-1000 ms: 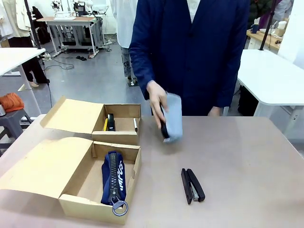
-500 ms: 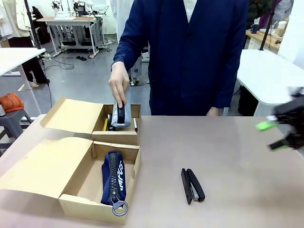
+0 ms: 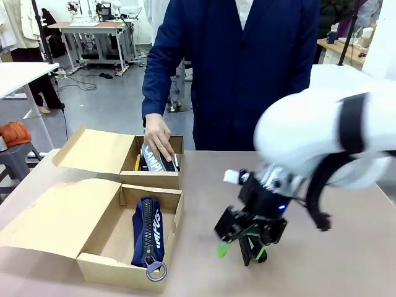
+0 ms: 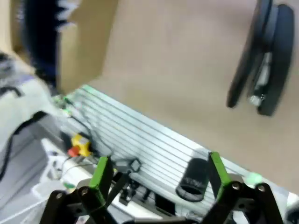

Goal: Place items inside the box.
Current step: Pick up a Pencil pouch or Stapler and place it inside the Mailer Box closest to the robot.

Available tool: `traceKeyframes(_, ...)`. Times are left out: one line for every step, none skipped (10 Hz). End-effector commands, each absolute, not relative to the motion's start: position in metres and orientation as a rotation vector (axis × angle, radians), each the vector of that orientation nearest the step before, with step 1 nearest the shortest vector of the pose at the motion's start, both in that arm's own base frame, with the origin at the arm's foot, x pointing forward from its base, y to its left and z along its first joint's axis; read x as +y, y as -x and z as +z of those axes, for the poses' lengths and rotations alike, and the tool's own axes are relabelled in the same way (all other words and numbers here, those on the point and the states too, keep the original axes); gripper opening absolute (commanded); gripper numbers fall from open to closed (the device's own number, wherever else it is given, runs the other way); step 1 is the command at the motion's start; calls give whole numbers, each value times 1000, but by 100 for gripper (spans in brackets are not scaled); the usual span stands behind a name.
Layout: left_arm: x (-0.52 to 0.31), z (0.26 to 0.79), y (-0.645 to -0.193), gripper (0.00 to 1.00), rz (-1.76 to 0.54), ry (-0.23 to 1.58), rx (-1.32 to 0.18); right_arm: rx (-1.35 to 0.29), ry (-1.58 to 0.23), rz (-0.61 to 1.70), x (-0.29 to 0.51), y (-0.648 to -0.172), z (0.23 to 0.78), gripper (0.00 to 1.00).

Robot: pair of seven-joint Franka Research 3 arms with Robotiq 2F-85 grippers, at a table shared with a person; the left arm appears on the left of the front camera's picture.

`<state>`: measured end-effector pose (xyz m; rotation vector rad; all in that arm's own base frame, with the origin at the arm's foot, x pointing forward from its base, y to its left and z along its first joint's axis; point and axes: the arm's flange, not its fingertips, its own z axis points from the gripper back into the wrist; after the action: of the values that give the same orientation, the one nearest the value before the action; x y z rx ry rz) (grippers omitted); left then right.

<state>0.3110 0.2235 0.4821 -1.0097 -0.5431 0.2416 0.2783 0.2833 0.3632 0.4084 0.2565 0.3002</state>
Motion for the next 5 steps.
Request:
traceKeyframes(223,482,-309,100,228,1017,-559,275,-263,273,297,-326,349,100)
traceKeyframes(223,482,-309,100,228,1017,-559,256,-264,264,297,-326,350,100)
traceKeyframes(223,482,-309,100,228,1017,-559,231,-254,246,293,-325,355,100)
traceKeyframes(223,482,-309,100,228,1017,-559,196,-211,235,290,-327,355,100)
traceKeyframes(223,482,-309,100,228,1017,-559,180,-128,224,289,-330,349,100)
